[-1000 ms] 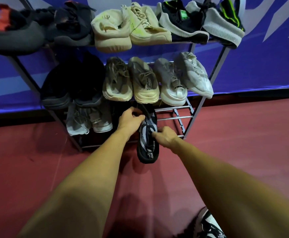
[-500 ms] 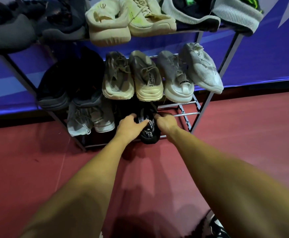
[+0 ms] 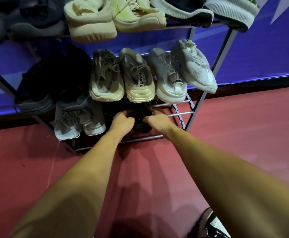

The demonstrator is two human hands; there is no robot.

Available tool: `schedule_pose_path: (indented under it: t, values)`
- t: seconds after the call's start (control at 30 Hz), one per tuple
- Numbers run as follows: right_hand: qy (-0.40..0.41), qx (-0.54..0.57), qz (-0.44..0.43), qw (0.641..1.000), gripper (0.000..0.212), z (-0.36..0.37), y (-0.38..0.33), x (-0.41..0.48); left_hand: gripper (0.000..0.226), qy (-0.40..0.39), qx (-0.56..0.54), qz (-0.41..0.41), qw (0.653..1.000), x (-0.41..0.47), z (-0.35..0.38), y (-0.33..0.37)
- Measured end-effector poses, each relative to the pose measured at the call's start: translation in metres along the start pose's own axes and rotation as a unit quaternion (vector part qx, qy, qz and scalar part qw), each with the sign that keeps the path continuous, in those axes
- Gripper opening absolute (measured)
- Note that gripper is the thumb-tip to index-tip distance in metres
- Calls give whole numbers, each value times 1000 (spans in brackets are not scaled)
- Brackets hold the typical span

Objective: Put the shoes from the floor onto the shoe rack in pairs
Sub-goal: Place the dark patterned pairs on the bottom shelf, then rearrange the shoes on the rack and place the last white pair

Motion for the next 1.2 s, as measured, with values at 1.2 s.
schedule_pose_path:
  t: [1.2]
  values:
    - [-20, -214, -294, 931, 38, -45, -268, -132, 28, 166, 81, 161, 970, -232, -210, 110]
Point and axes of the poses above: each hand's wrist, its own x-axis towards the middle knuckle, its own z-axis out of the palm, y = z × x, the point moved 4 cm from there along x, towards the middle knuckle, and after that the axes turned 12 degrees about -z, right-handed, at the moved point
